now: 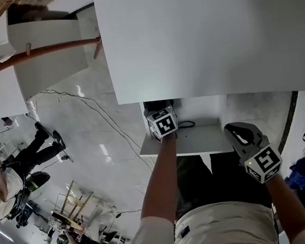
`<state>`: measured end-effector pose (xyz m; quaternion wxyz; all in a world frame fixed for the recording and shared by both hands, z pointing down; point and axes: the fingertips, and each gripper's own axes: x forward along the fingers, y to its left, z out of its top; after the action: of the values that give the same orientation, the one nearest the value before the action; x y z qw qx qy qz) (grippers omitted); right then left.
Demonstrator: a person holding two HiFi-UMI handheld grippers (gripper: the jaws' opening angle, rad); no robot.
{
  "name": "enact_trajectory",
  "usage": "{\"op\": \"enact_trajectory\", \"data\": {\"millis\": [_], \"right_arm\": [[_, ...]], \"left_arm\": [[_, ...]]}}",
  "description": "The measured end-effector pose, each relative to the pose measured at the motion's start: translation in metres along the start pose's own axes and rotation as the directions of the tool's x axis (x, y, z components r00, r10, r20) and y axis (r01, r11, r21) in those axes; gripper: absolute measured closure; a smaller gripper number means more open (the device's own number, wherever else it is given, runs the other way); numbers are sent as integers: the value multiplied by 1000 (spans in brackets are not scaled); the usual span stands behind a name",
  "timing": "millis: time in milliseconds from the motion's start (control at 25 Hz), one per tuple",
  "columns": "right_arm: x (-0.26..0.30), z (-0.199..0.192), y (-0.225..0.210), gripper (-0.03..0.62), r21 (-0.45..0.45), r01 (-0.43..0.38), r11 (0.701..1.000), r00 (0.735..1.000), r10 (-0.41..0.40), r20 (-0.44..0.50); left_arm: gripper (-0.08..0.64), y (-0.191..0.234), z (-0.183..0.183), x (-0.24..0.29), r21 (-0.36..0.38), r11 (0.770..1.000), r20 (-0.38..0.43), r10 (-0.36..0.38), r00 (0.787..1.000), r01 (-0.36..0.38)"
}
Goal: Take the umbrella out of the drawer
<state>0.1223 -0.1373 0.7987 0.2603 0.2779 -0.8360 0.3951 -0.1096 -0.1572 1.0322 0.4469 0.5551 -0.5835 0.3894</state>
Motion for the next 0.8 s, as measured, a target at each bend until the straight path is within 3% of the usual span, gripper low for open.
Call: {"op": "enact_trajectory", "data": {"millis": [240, 640, 800], "right_arm": [[-4, 3, 0, 558, -18, -5, 1000, 1000, 6, 12], [-12, 30, 7, 558, -54, -4, 999, 998, 7, 66], [-20, 36, 11, 558, -72, -6, 997, 997, 12, 80]], "left_arm": [[345, -3, -3, -12, 4, 998, -24, -67, 997, 67], [353, -19, 7, -55, -77, 986, -21, -147, 989, 145], [353, -25, 10, -72, -173, 971, -1, -168, 986, 165]]}}
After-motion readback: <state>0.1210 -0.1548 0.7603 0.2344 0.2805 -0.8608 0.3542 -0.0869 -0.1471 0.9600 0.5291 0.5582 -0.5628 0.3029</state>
